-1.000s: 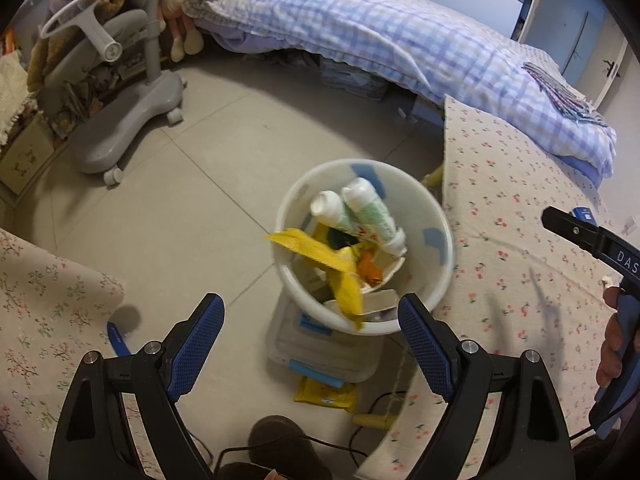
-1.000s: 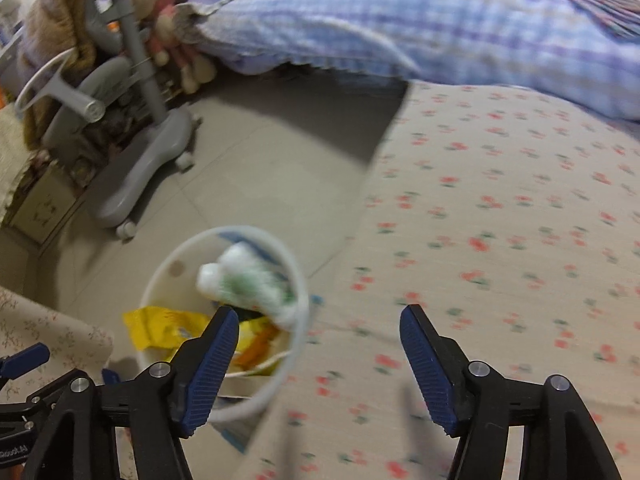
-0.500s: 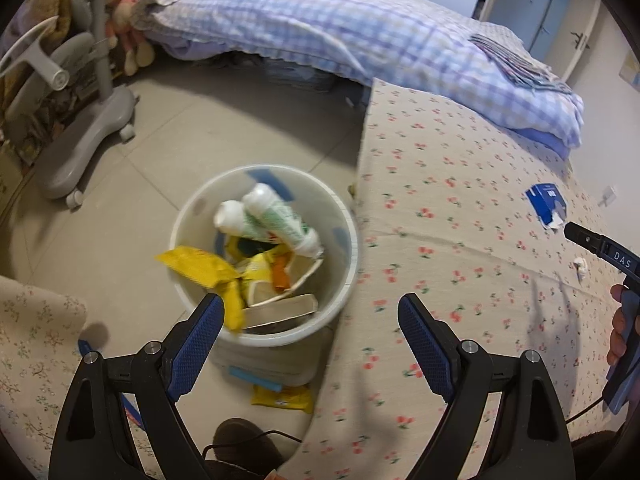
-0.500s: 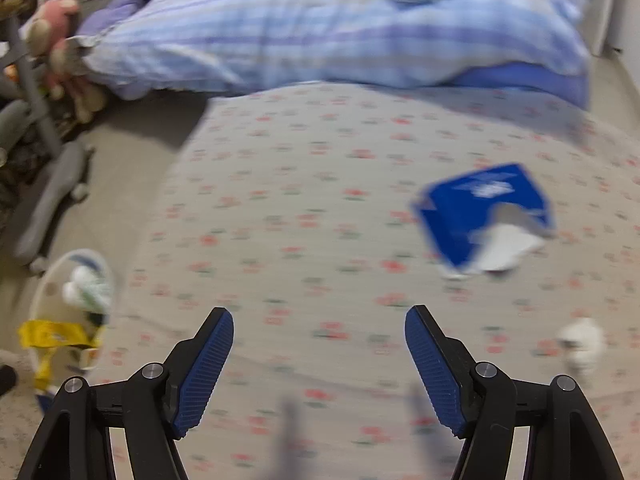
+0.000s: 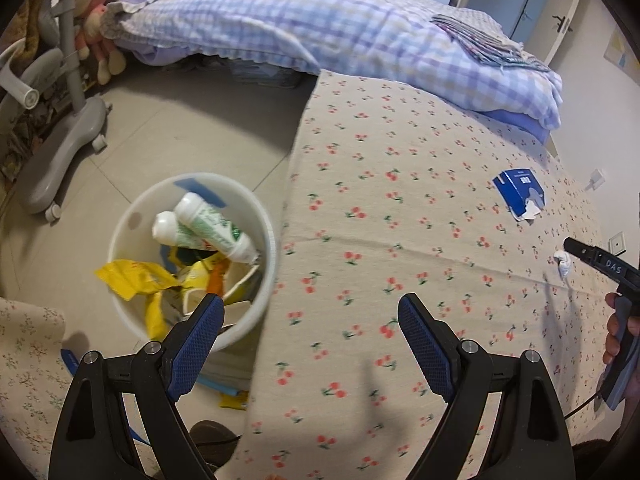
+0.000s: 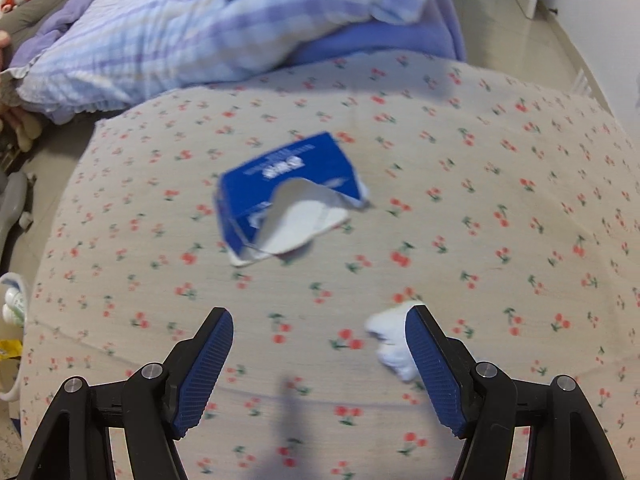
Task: Collect trash
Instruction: 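Reach the right gripper to the white crumpled tissue and close on it, then grasp the blue biscuit box with the left gripper while the right holds the tissue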
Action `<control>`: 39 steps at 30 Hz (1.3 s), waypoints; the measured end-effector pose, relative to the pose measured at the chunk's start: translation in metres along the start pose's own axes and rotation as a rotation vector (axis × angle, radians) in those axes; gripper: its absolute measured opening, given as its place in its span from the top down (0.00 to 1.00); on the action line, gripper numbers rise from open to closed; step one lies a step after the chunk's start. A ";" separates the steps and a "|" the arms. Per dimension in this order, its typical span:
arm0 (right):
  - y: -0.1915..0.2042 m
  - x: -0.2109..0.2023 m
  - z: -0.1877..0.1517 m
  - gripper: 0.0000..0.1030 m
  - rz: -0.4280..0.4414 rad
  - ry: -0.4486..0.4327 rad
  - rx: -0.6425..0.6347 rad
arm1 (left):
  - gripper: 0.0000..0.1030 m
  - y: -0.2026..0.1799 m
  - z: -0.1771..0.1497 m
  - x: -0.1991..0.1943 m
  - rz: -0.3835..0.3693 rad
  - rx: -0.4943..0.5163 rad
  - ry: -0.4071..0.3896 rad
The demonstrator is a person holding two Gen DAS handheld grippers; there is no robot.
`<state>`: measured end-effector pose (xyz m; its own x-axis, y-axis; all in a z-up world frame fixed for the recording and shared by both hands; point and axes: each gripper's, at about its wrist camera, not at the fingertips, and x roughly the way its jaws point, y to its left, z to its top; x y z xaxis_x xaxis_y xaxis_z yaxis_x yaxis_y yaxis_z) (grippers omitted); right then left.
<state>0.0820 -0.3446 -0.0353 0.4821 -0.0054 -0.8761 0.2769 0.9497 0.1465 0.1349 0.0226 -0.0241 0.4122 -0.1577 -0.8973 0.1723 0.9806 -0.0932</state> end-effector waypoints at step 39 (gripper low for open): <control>-0.097 -0.023 -0.012 0.76 0.032 0.005 0.131 | 0.12 -0.236 0.073 0.104 -0.111 0.265 0.026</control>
<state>0.0341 -0.4323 -0.0353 0.4888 0.0260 -0.8720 0.3679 0.9002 0.2331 0.2025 -0.2339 -0.0641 0.3549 -0.2561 -0.8991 0.4446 0.8923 -0.0786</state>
